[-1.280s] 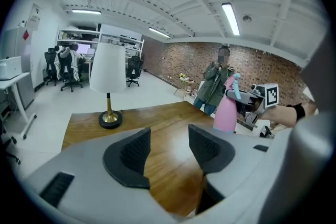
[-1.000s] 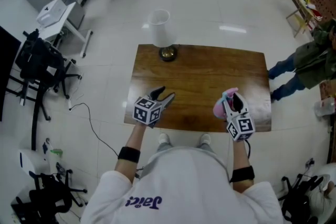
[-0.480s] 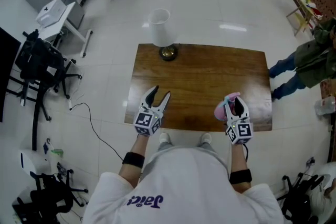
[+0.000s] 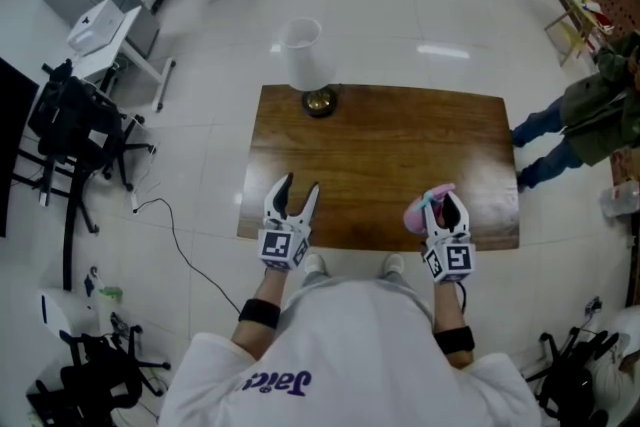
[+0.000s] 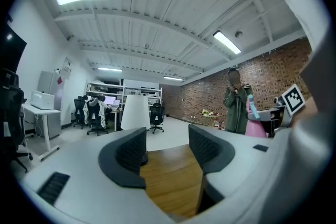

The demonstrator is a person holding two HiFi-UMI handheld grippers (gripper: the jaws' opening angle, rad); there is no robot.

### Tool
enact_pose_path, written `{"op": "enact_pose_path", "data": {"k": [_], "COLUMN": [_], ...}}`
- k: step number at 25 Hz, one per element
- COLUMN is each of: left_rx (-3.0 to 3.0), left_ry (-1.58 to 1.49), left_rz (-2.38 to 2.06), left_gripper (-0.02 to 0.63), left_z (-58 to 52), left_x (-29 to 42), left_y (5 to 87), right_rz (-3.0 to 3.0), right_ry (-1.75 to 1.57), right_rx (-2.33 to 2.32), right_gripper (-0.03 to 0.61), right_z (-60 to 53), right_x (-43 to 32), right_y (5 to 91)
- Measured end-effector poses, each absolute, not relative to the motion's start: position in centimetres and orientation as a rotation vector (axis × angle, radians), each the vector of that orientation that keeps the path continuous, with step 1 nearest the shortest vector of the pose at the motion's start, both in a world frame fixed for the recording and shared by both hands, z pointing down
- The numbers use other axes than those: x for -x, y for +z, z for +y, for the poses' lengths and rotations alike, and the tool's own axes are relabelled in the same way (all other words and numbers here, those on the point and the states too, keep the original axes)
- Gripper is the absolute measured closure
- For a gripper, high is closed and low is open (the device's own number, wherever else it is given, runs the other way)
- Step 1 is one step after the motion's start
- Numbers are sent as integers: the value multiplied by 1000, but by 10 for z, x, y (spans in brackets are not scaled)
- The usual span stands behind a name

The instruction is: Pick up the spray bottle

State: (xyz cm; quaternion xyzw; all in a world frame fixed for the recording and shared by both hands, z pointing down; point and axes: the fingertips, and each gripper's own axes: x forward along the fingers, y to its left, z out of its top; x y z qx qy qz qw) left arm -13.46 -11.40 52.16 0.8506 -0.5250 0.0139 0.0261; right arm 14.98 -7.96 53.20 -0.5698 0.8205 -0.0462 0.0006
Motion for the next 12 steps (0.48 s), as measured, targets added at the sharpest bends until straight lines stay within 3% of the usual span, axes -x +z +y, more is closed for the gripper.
{"op": "enact_pose_path", "data": {"k": [12], "left_rx": [-2628], "left_ry": [63], "left_rz": [-1611], "left_gripper": [334], "left_z": [-115], "left_x": [131], "left_y": [529], "right_rz": [2581], "right_ry": [-160], "right_rx": [1785], "right_gripper": [405], "right_z": [-86], "right_x": [-144], "right_y": [539]}}
